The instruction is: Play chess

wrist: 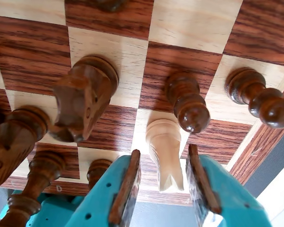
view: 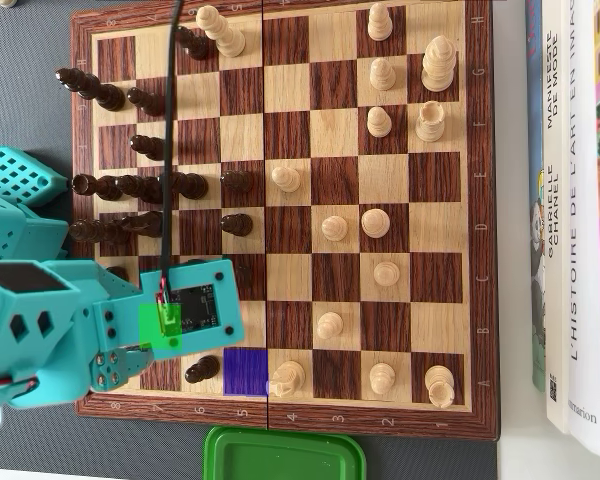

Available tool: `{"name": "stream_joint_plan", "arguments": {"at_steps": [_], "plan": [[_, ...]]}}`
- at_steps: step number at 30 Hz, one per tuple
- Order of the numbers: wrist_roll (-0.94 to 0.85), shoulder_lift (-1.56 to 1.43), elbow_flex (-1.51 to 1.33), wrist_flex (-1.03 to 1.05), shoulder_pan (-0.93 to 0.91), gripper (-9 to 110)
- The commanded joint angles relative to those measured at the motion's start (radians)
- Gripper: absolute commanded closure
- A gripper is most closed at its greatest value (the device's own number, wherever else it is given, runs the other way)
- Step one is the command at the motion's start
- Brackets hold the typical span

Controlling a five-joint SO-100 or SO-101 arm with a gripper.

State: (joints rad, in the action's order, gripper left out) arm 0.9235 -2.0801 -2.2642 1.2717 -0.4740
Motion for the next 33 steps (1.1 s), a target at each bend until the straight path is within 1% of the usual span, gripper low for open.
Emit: {"name": "stream_joint_plan", "arguments": {"at_steps": [1, 5, 10, 20, 33], "plan": [[0.005, -0.015, 0.034, 0.005, 0.002, 86], [0.005, -0.015, 0.048, 0.008, 0.012, 86], [0.005, -0.015, 0.106, 0.066, 0.0, 86], [0.003, -0.017, 0.156, 0.071, 0.002, 86], [0.005, -0.026, 0.376, 0.23, -0.032, 86]]}}
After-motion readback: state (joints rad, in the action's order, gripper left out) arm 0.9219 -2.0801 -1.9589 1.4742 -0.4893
